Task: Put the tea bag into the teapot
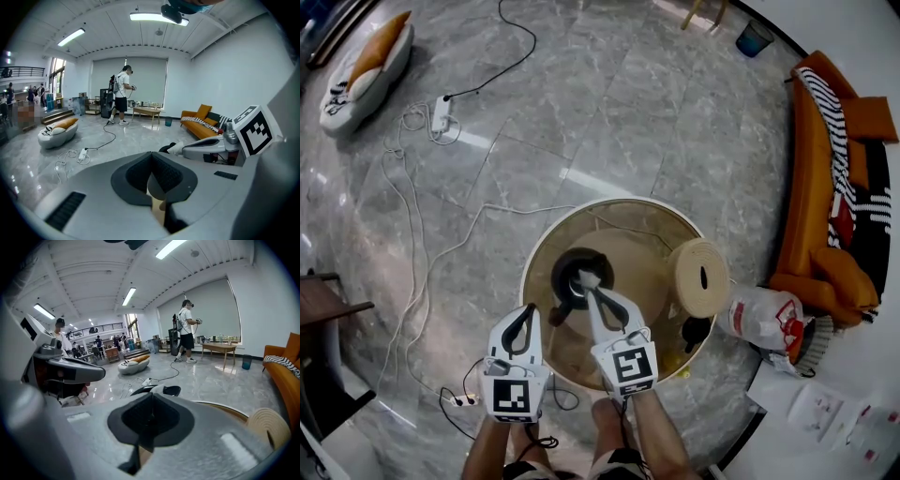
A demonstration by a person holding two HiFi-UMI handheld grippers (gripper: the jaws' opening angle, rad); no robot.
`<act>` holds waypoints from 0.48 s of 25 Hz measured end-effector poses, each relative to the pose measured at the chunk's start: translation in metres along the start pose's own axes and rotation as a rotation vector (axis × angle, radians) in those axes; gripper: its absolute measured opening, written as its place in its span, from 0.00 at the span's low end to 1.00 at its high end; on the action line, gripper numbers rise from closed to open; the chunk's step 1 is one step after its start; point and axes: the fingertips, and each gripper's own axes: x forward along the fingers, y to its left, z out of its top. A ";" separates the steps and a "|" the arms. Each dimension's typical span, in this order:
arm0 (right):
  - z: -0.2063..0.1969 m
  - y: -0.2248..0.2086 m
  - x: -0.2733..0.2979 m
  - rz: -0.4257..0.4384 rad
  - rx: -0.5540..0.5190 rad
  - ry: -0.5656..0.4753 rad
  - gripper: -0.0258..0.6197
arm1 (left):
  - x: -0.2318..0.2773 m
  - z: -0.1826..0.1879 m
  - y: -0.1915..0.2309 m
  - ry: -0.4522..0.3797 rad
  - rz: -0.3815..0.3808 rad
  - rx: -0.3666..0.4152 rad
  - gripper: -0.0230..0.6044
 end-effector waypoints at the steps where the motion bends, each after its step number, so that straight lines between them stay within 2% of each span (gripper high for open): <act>1: -0.001 0.001 0.001 0.004 0.000 0.004 0.04 | 0.000 -0.002 0.001 0.000 -0.001 0.009 0.06; 6: -0.001 0.002 0.003 0.012 -0.003 0.008 0.04 | 0.000 -0.001 0.000 0.015 0.005 -0.034 0.06; 7: 0.001 0.003 0.003 0.015 -0.001 -0.003 0.08 | 0.000 -0.001 0.001 0.016 0.006 -0.038 0.06; 8: 0.002 0.005 0.002 0.020 0.001 -0.016 0.21 | -0.001 -0.001 0.001 0.014 0.006 -0.034 0.06; 11: 0.005 0.007 -0.001 0.017 -0.002 -0.053 0.48 | -0.003 -0.001 0.002 0.018 0.015 -0.055 0.06; 12: 0.005 0.007 -0.002 0.013 0.001 -0.056 0.51 | -0.003 -0.002 0.002 0.018 0.016 -0.052 0.06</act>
